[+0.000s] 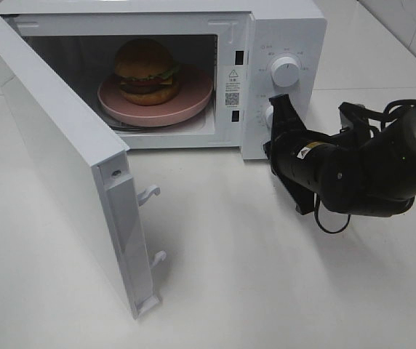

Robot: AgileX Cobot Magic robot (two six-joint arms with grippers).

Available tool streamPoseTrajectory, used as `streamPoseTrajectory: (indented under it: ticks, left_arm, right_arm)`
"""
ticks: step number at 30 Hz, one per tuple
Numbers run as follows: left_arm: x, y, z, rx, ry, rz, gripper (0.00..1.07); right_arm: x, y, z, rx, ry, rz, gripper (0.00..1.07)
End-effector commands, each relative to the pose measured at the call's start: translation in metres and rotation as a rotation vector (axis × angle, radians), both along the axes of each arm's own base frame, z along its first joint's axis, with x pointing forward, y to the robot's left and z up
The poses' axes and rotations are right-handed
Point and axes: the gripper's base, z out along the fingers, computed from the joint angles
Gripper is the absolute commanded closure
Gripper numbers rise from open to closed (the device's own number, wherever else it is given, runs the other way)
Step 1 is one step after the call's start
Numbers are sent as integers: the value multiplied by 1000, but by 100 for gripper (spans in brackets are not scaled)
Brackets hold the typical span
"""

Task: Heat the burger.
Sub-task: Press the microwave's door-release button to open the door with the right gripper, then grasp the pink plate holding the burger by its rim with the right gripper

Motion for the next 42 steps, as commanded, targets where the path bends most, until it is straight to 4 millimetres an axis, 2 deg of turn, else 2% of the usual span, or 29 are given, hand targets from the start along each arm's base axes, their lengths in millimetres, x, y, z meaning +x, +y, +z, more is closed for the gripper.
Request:
streamPoseTrajectory:
  ticks: [1, 6, 8, 11, 13, 16, 18, 21, 26, 30, 34, 41, 42]
  left_arm:
    - [-2, 0, 0, 7, -26, 5, 7]
    - [-2, 0, 0, 7, -26, 5, 7]
    - [-2, 0, 0, 7, -26, 5, 7]
    - [-2, 0, 0, 7, -26, 5, 7]
    - [-2, 0, 0, 7, -26, 5, 7]
    - [-2, 0, 0, 7, -26, 5, 7]
    - [-2, 0, 0, 7, -26, 5, 7]
    - [-2, 0, 0, 7, -26, 5, 7]
    - [-2, 0, 0, 7, -26, 5, 7]
    - [-2, 0, 0, 7, -26, 5, 7]
    - [-2, 0, 0, 8, -26, 4, 7]
    - [-2, 0, 0, 11, -26, 3, 7]
    - [-2, 0, 0, 11, -26, 3, 7]
  right_arm:
    - [-9, 7, 14, -119, 20, 205, 107]
    - [-18, 11, 24, -200, 71, 334, 107]
    - [-26, 10, 35, -295, 90, 427, 107]
    - [-27, 10, 37, -317, 100, 444, 107]
    - [-34, 7, 48, -448, 96, 539, 106]
    - [-36, 6, 50, -476, 91, 560, 106]
    - [-44, 3, 58, -607, 100, 668, 105]
    - [-45, 2, 59, -628, 106, 688, 105]
    - [-59, -4, 71, -808, 122, 869, 104]
    - [-63, -5, 75, -890, 123, 961, 103]
    - [-67, -6, 88, -1029, 105, 1131, 103]
    - [-68, -5, 101, -1144, 91, 1308, 103]
    - [-68, -4, 107, -1185, 82, 1373, 103]
